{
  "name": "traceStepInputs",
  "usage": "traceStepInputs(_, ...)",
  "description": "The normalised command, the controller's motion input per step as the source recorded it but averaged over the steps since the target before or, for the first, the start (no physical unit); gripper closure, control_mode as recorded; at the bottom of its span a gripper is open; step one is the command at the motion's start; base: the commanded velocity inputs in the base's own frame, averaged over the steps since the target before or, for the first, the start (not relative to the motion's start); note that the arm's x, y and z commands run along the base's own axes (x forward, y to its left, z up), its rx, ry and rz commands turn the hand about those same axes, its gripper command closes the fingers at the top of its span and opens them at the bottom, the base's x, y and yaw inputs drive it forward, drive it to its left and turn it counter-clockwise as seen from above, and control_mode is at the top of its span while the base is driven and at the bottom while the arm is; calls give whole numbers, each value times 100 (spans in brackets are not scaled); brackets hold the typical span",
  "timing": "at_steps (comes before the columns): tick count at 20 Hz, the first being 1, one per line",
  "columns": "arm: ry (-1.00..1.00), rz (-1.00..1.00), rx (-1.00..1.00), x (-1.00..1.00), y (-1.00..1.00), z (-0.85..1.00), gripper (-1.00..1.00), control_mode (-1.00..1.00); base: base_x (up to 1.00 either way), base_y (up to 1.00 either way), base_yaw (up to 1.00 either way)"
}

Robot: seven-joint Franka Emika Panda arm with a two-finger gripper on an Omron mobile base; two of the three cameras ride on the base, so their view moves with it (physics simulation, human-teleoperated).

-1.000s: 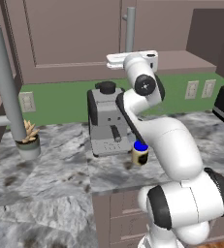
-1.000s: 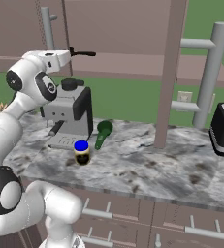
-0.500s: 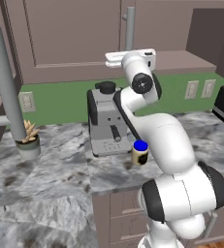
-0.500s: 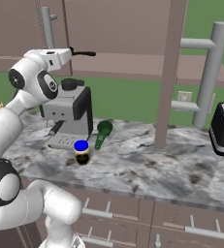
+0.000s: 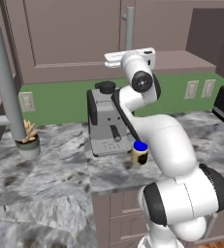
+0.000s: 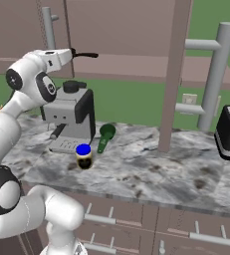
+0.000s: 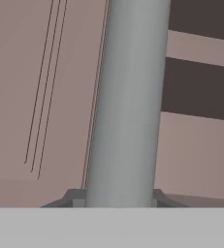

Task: Pick the pan from the cabinet and place it on the stove. Then turn on the stove burner for the pan.

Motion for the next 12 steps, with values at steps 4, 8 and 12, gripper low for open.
traceStepInputs(4,0,0,0,-3,33,-1,100,-100,0,0,0)
traceStepInputs(8,0,3,0,-33,58,0,100,-100,0,0,0)
traceStepInputs(12,0,6,0,-52,82,0,100,-100,0,0,0)
